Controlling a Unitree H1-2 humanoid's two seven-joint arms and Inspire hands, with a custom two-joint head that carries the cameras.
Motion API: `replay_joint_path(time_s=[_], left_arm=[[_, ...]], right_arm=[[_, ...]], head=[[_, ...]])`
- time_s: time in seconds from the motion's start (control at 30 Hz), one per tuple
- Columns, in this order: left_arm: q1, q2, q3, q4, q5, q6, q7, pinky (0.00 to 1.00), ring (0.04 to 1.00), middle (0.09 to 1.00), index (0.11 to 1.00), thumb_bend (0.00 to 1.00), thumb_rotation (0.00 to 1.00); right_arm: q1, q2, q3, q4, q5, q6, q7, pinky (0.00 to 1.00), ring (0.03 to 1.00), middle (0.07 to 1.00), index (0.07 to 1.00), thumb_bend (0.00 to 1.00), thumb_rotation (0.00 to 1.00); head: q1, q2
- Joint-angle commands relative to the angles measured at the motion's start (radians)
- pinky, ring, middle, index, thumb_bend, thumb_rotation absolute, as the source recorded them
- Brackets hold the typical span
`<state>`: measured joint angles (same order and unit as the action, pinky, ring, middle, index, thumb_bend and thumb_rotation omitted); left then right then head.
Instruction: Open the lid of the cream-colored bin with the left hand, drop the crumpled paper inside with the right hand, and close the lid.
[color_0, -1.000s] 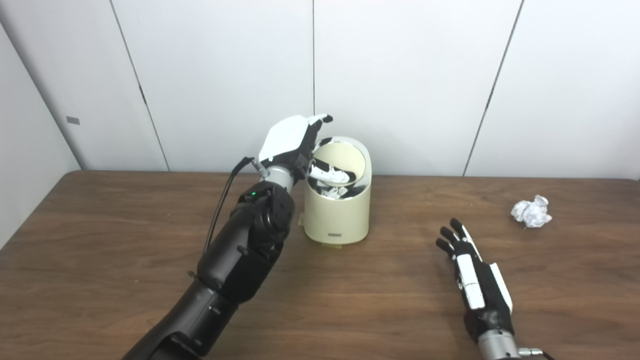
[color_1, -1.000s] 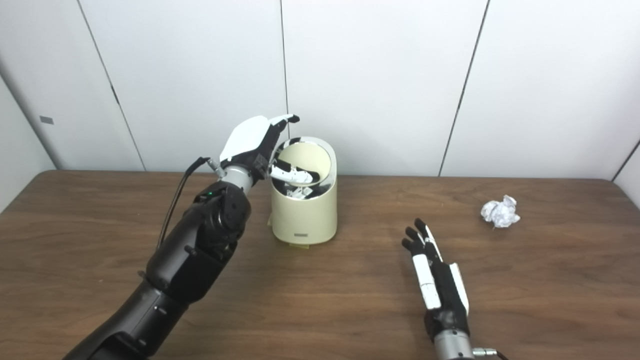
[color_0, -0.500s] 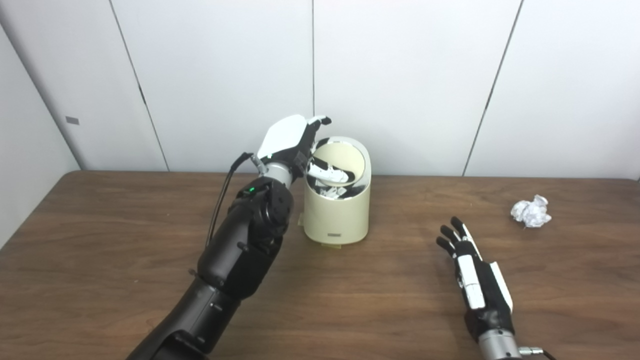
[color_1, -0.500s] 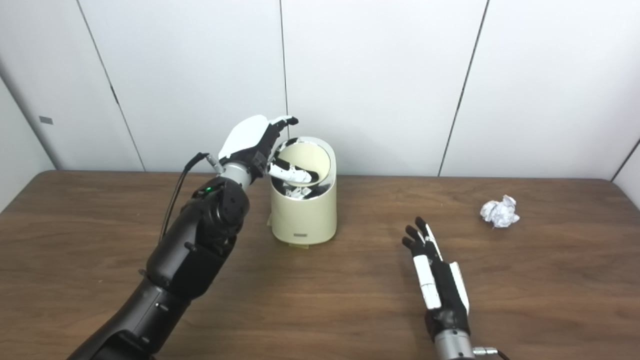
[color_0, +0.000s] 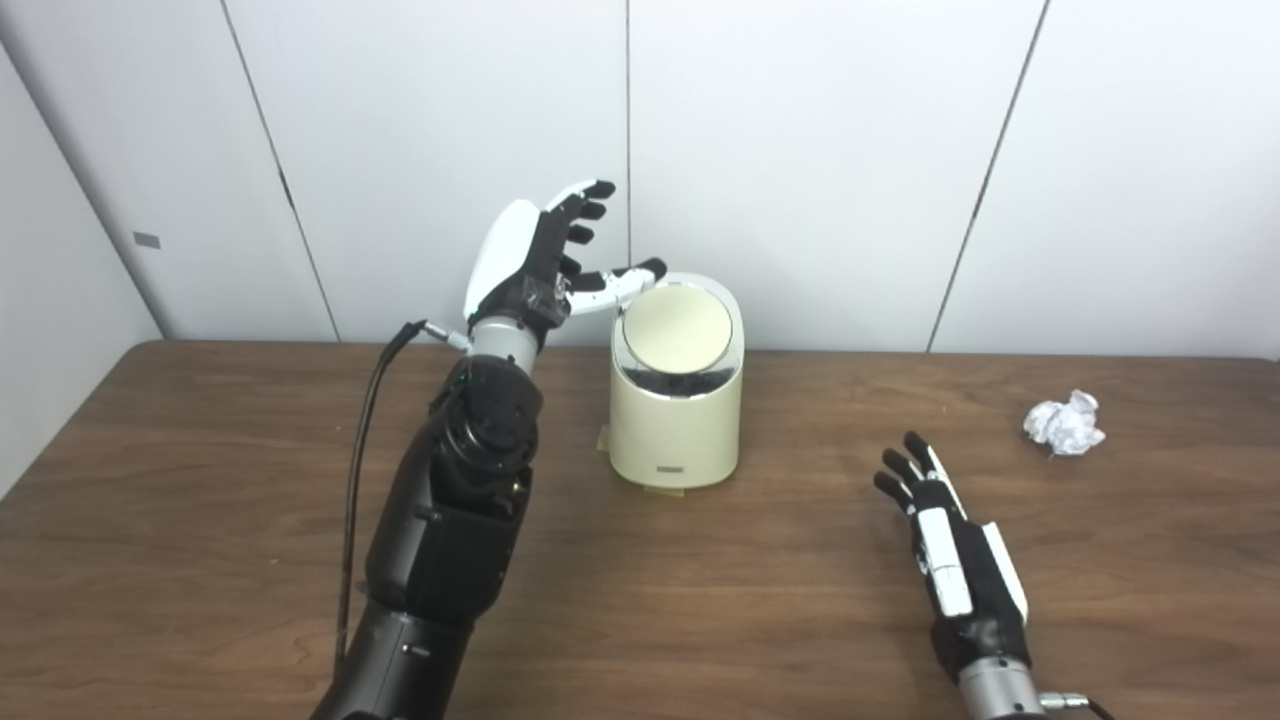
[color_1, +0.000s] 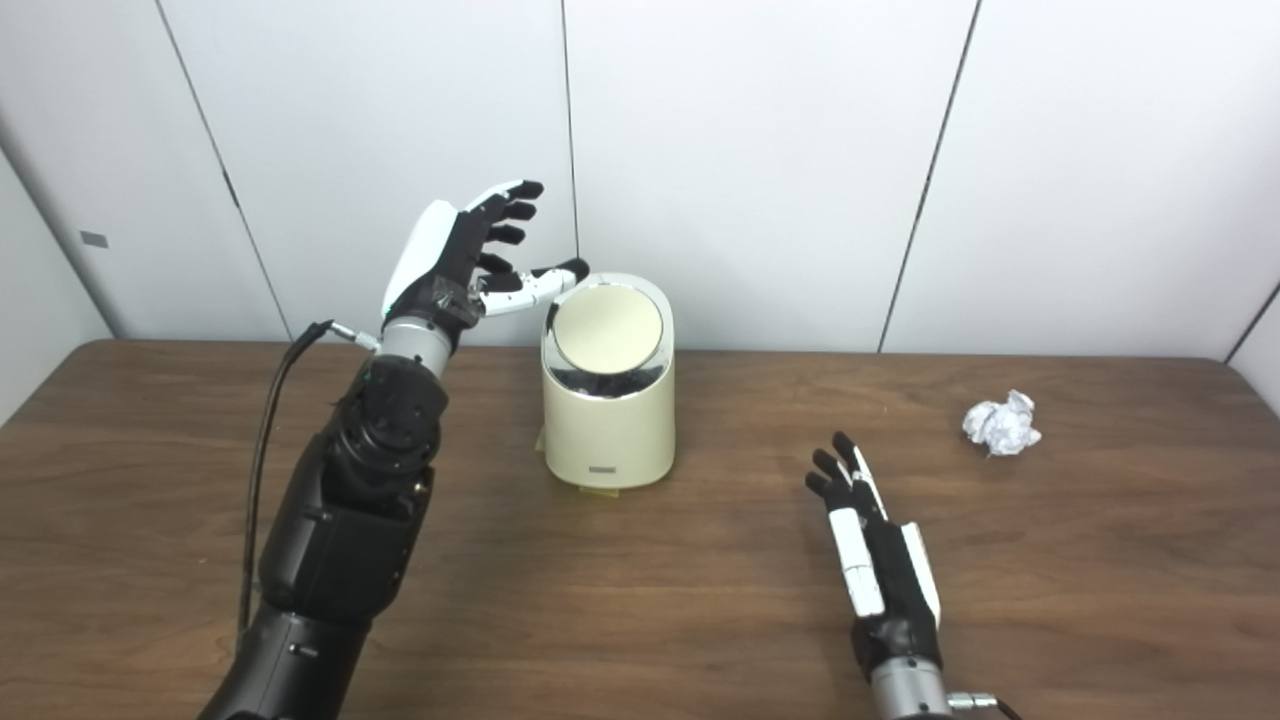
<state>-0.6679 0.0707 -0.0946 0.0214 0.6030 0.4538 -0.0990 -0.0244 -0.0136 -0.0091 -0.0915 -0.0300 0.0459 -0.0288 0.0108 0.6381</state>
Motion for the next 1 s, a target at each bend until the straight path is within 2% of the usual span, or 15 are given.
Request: replay_joint_path(time_s=[0.0,0.17,0.37,0.53,0.73,0.93,0.97], left_arm=[[-0.047,0.009,-0.009,-0.027,0.01,-0.005,0.033,0.65,0.79,0.832,0.884,0.7,0.18],[-0.048,0.019,-0.025,-0.01,0.008,-0.008,0.043,0.63,0.768,0.83,0.877,0.75,0.12],[-0.059,0.028,-0.057,0.054,0.014,-0.051,0.071,0.64,0.773,0.83,0.868,0.82,0.03],[-0.081,0.04,-0.097,0.096,0.023,-0.058,0.084,0.68,0.806,0.851,0.883,0.87,0.03],[-0.104,0.044,-0.143,0.156,0.036,-0.075,0.109,0.69,0.803,0.838,0.893,0.92,0.02],[-0.109,0.03,-0.173,0.224,0.058,-0.117,0.167,0.66,0.798,0.838,0.888,0.92,0.0],[-0.109,0.028,-0.179,0.234,0.063,-0.125,0.179,0.68,0.823,0.844,0.888,0.92,0.01]], right_arm=[[-0.026,-0.006,0.001,-0.026,0.004,-0.033,0.009,1.0,0.901,0.929,0.975,0.7,0.95],[-0.025,-0.007,-0.001,-0.032,0.004,-0.028,0.007,1.0,0.901,0.926,0.969,0.7,0.94],[-0.024,-0.007,0.001,-0.032,0.003,-0.029,0.007,1.0,0.908,0.93,0.973,0.71,0.95],[-0.024,-0.003,0.001,-0.032,0.002,-0.024,0.004,1.0,0.906,0.929,0.975,0.72,0.95],[-0.022,-0.007,0.007,-0.037,-0.02,-0.028,0.002,1.0,0.908,0.932,0.984,0.7,0.97],[-0.021,-0.004,0.006,-0.034,-0.016,-0.036,0.004,1.0,0.912,0.935,0.987,0.7,0.96],[-0.021,-0.003,0.006,-0.031,-0.017,-0.039,0.003,1.0,0.914,0.936,0.988,0.7,0.95]], head=[[0.0,0.0],[-0.002,0.002],[-0.003,0.0],[-0.006,0.0],[-0.007,0.001],[-0.007,0.001],[-0.008,0.001]])
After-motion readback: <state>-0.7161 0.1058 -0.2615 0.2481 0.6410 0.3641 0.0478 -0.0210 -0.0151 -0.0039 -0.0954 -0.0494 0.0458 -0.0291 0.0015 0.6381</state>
